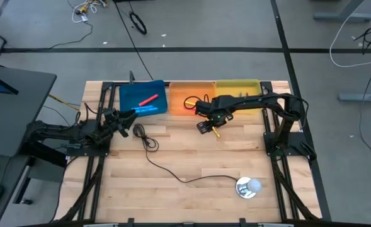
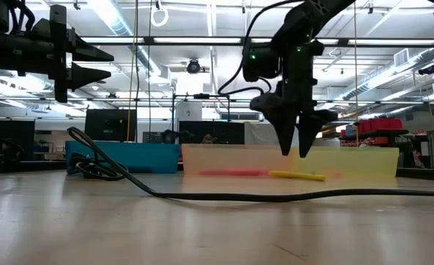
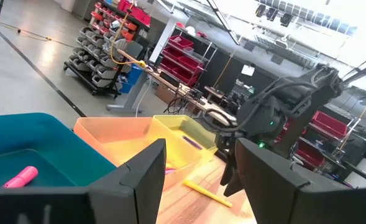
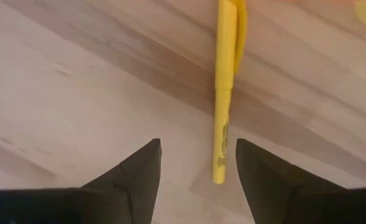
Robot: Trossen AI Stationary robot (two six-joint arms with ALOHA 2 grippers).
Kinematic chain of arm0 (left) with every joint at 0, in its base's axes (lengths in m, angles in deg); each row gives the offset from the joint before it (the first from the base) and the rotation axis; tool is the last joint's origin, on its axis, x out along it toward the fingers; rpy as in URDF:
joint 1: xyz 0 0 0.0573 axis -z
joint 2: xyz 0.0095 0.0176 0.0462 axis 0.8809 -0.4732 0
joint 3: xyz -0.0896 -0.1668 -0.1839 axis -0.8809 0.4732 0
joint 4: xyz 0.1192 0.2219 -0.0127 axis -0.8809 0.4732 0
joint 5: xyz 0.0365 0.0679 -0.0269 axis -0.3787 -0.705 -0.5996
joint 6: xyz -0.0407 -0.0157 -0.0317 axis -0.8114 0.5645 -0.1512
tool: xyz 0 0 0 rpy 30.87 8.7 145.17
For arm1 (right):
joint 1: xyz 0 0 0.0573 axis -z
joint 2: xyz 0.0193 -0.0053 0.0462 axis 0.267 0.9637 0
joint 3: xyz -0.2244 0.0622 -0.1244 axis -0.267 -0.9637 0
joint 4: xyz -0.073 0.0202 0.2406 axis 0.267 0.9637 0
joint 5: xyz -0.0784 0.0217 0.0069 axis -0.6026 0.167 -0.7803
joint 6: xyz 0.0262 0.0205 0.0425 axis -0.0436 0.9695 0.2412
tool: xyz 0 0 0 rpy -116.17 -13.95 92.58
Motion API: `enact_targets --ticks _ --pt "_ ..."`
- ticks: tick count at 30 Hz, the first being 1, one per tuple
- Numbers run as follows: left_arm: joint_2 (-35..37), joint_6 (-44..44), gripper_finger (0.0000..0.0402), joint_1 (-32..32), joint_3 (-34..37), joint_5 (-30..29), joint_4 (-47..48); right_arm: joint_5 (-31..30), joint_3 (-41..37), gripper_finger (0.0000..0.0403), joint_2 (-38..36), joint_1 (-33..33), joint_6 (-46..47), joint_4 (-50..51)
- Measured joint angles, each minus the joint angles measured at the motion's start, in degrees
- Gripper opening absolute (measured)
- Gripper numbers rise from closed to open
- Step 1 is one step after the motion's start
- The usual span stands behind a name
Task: Pick & Place Markers
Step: Put the large yellow pen into the orange bin
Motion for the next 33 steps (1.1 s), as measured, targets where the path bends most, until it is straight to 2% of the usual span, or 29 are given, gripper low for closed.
enact_targets --ticks 25,33 --pt "-0.02 -0.01 0.02 0.02 -0.02 0.0 0.0 -0.17 -10.49 0.0204 0.11 0.02 -0.45 -11.08" --pt "0.0 -0.01 0.02 0.02 -0.01 0.02 0.0 -2.1 -10.5 0.0153 0.6 -0.02 -0.64 -10.87"
